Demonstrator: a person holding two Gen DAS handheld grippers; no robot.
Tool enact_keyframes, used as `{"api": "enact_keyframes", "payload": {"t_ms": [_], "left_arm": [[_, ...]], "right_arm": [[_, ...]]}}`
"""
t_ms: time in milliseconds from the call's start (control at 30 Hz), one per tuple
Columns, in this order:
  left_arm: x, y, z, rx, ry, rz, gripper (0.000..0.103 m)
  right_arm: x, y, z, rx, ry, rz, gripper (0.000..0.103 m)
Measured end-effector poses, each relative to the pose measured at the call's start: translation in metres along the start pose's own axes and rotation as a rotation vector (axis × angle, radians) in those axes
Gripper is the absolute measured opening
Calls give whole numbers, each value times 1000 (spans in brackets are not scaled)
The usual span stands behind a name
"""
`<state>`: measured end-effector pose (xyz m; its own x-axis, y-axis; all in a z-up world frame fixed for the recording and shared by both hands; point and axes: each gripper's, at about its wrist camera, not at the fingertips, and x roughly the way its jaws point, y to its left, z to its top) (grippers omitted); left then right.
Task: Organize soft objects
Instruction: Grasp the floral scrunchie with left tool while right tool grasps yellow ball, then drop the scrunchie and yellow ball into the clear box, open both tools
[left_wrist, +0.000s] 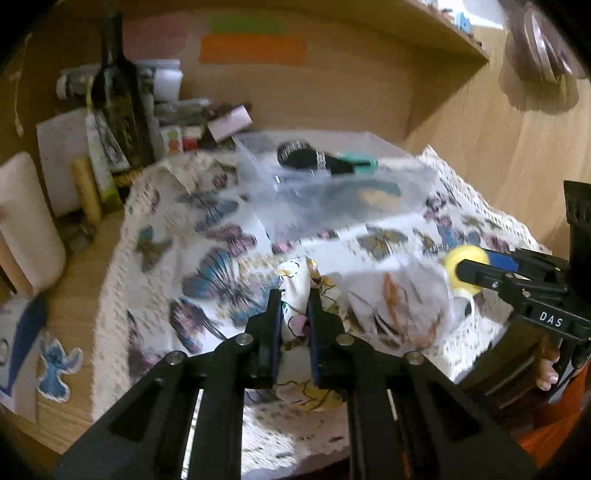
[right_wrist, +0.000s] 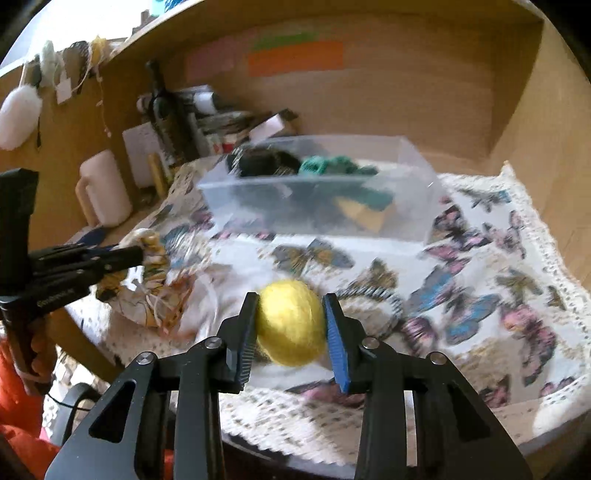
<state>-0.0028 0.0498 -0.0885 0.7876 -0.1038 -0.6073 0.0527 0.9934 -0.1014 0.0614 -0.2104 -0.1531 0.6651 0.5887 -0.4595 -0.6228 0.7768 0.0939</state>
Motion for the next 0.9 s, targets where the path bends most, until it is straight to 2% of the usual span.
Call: {"api": "enact_keyframes", "payload": {"t_ms": [367, 567, 733, 900], "left_arm": [[-19, 4, 49, -3, -161, 34, 12], [-20, 2, 77, 1, -221, 47, 12], [-17, -3, 103, 17, -282, 73, 12], [-9, -11, 126, 30, -309, 62, 12]], "right_arm": [[-19, -17, 40, 7, -134, -71, 32], [-24, -25, 69, 8, -207, -99, 32], [-23, -33, 90, 9, -243, -116, 32], [-16, -36, 112, 3, -255, -145, 32]]}}
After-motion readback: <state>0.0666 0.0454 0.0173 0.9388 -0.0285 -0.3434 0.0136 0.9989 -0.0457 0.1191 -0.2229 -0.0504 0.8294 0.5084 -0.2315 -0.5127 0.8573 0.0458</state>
